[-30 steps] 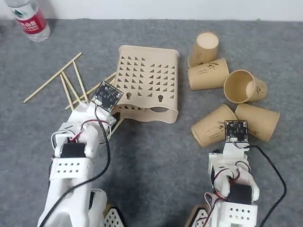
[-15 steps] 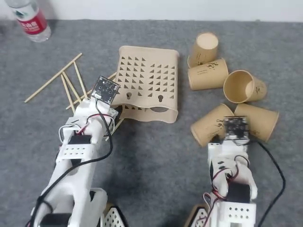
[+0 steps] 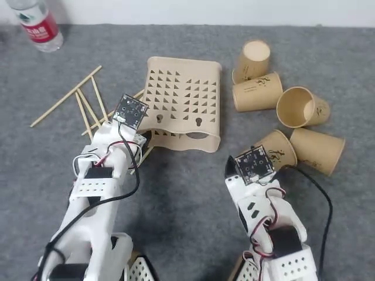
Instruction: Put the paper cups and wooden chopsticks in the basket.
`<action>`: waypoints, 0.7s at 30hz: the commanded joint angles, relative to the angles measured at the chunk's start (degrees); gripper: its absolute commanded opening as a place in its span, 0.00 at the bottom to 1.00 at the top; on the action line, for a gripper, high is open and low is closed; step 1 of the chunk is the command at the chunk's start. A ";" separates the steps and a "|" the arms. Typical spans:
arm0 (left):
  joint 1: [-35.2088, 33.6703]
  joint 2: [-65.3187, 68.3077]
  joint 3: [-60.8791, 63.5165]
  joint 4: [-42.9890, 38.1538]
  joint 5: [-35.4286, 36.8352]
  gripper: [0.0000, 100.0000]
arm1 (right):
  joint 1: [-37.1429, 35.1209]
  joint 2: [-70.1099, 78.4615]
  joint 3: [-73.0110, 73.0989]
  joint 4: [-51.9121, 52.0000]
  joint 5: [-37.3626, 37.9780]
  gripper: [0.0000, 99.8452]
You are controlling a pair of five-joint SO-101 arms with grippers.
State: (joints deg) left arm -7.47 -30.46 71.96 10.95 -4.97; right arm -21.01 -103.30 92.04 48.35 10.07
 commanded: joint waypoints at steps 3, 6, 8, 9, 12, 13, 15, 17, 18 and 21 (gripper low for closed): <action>0.35 0.18 -0.22 -1.41 0.70 0.21 | 0.22 0.22 -0.70 -6.46 -0.18 0.20; 0.35 0.18 -0.22 -1.41 0.70 0.21 | 3.82 0.22 -5.19 -7.43 -0.18 0.20; 0.35 0.18 -0.22 -1.41 0.44 0.19 | 5.58 1.54 -9.67 -7.16 -0.09 0.20; 0.35 0.18 -0.22 -1.49 0.44 0.17 | 6.11 3.38 -12.48 -6.99 -0.09 0.20; 0.35 0.18 -0.22 -1.58 0.44 0.17 | 6.55 14.73 -22.86 -4.88 -0.18 0.20; 0.35 0.18 -0.22 -1.58 0.53 0.17 | 6.11 19.82 -26.64 -2.77 -0.53 0.20; 0.35 0.18 -0.22 -1.58 0.62 0.17 | 3.91 30.90 -33.32 0.92 -0.79 0.20; 0.26 0.18 -0.22 -1.58 0.70 0.17 | 0.66 40.66 -35.96 1.98 -0.79 0.20; 0.26 0.18 -0.22 -1.58 0.70 0.17 | -0.92 45.05 -36.13 0.92 -0.70 0.20; 0.18 0.18 -0.22 -1.58 0.70 0.17 | -3.65 54.81 -34.11 -5.85 -0.26 0.20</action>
State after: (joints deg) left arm -7.47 -30.29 71.96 10.86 -4.97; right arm -22.33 -58.46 59.96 47.38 10.07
